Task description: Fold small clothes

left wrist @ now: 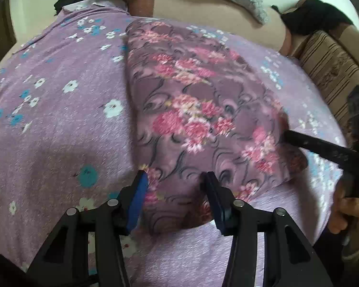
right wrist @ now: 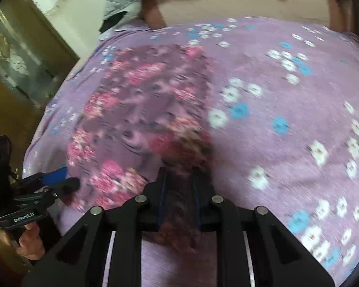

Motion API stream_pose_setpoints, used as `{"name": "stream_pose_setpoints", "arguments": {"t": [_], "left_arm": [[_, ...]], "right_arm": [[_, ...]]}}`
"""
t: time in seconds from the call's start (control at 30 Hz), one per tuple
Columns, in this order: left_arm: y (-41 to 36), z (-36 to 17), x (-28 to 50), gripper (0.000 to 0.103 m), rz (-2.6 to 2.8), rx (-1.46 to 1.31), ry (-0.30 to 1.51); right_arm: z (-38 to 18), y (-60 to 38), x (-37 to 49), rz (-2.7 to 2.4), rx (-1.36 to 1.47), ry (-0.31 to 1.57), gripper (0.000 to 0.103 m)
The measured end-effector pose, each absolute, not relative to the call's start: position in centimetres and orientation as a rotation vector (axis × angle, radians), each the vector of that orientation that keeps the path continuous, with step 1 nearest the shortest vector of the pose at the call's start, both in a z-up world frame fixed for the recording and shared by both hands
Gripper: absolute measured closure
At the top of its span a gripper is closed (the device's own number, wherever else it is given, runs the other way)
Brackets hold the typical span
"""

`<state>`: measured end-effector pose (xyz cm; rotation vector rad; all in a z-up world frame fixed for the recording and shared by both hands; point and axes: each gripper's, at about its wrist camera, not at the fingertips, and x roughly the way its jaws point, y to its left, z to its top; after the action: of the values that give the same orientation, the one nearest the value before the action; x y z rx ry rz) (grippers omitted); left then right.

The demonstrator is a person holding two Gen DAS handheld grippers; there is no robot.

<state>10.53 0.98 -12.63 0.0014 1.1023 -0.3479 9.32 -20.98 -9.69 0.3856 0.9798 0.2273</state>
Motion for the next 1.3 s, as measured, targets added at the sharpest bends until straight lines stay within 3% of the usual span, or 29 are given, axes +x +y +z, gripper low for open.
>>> {"name": "stream_pose_setpoints", "arguments": {"t": [0.27,0.33,0.4,0.47,0.57,0.63,0.8,1.3], "left_arm": [[2.6,-10.3,8.9,0.052,-0.296,-0.005,1.073],[2.8,-9.1,8.3,0.050,-0.275,0.008,1.053],[2.9,-7.9,7.6,0.042,-0.241,0.034,1.022],[3.1,-6.8,6.8,0.034,-0.214,0.056,0.986],[3.6,-5.5,5.3,0.020,-0.178,0.100,0.955],[3.9,-5.0,4.5,0.020,-0.145,0.131,0.939],[4.5,-4.4,2.8,0.020,-0.120,0.163,0.929],[2.4,-2.8,6.0,0.020,-0.102,0.224,0.902]], "right_arm": [[-7.4,-20.9,6.6,0.205,0.390,0.945,0.079],[-6.5,-20.6,6.0,0.213,0.381,0.925,0.061],[-5.5,-20.2,5.6,0.222,0.375,0.900,0.048],[-4.6,-19.7,5.0,0.235,0.360,0.880,0.044],[-3.7,-19.1,4.1,0.255,0.345,0.860,0.027],[-3.3,-18.6,3.3,0.262,0.326,0.846,0.016],[-3.0,-17.6,1.5,0.275,0.264,0.841,0.005],[-1.3,-16.6,4.0,0.276,0.186,0.860,0.001]]}}
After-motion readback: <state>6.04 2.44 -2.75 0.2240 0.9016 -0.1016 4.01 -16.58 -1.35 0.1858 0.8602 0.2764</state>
